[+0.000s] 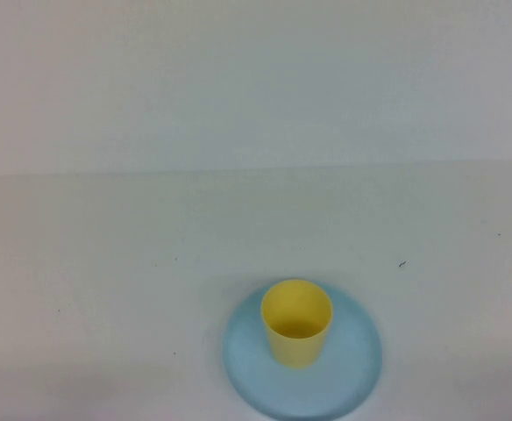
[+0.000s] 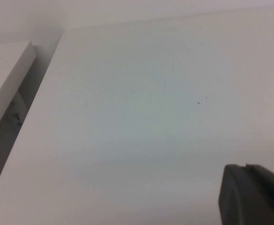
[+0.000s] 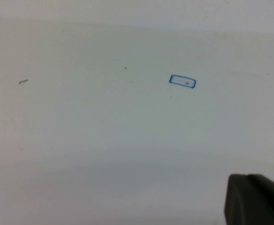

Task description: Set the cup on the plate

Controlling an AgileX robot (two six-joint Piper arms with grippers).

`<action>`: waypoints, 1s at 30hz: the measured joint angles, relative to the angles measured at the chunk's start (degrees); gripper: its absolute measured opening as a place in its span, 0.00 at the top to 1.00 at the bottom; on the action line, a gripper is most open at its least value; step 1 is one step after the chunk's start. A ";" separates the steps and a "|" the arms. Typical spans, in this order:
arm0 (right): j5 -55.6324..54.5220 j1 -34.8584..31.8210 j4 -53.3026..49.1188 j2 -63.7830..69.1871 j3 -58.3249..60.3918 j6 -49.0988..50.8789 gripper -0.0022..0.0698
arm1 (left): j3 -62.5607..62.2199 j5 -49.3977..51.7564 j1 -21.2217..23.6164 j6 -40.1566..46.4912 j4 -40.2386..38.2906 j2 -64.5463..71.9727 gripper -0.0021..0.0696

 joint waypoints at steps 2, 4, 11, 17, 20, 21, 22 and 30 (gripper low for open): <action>0.00 0.00 0.54 0.00 0.00 0.00 0.97 | 0.00 0.00 0.00 0.43 0.00 0.00 0.97; 0.00 0.00 0.67 0.00 0.00 0.00 0.97 | 0.00 -0.28 0.00 0.43 0.00 -1.36 0.97; 0.00 0.00 1.23 0.00 0.00 0.00 0.97 | 0.00 -0.40 0.00 0.43 -0.15 0.00 0.97; 0.00 0.00 1.59 0.00 0.00 0.00 0.97 | 0.00 -0.40 0.00 0.43 -0.15 0.00 0.97; 0.00 0.00 1.59 0.00 0.00 0.00 0.97 | 0.00 -0.40 0.00 0.43 -0.15 0.00 0.97; 0.00 0.00 1.59 0.00 0.00 0.00 0.97 | 0.00 -0.40 0.00 0.43 -0.15 0.00 0.97; 0.00 0.00 1.59 0.00 0.00 0.00 0.97 | 0.00 -0.40 0.00 0.43 -0.15 -1.13 0.97; 0.00 0.00 1.59 0.00 0.00 0.00 0.97 | 0.00 -0.40 0.00 0.43 -0.15 0.00 0.97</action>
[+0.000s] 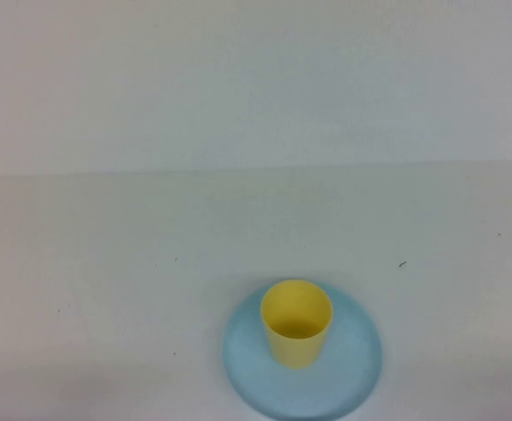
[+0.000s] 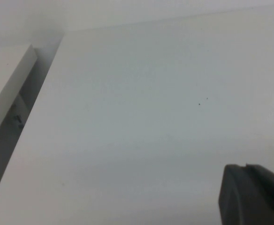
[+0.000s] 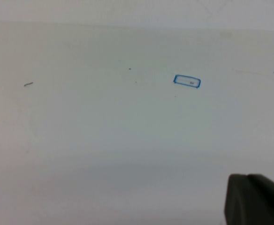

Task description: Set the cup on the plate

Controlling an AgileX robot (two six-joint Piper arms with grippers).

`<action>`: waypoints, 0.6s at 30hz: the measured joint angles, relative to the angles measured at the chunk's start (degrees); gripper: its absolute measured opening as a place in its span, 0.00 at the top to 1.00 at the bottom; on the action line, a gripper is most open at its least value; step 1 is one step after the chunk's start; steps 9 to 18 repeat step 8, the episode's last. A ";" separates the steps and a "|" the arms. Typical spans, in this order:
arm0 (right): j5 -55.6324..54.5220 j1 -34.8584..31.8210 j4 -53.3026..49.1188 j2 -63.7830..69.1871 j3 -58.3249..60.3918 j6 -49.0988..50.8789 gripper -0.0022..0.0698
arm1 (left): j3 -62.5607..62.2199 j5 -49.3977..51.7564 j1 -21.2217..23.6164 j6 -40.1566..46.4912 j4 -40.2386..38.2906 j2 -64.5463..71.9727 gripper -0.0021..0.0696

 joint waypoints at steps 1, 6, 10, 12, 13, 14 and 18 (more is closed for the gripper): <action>0.00 0.00 0.00 0.00 0.00 0.00 0.97 | 0.00 0.00 0.00 0.00 0.00 -1.13 0.97; 0.00 0.00 0.02 0.00 0.00 0.00 0.97 | 0.00 0.00 0.00 0.00 0.00 0.00 0.97; 0.00 0.00 0.02 0.00 0.00 0.00 0.97 | 0.00 0.00 0.00 0.00 0.00 0.00 0.97; 0.00 0.00 0.02 0.00 0.00 0.00 0.97 | 0.00 0.00 0.00 0.00 0.00 0.00 0.97; 0.00 0.00 0.02 0.00 0.00 0.00 0.97 | 0.00 0.00 0.00 0.00 0.00 0.00 0.97; 0.00 0.00 0.02 0.00 0.00 0.00 0.97 | 0.00 0.00 0.00 0.00 0.00 0.00 0.97; 0.00 0.00 0.02 0.00 0.00 0.00 0.97 | 0.00 0.00 0.00 0.00 0.00 0.00 0.97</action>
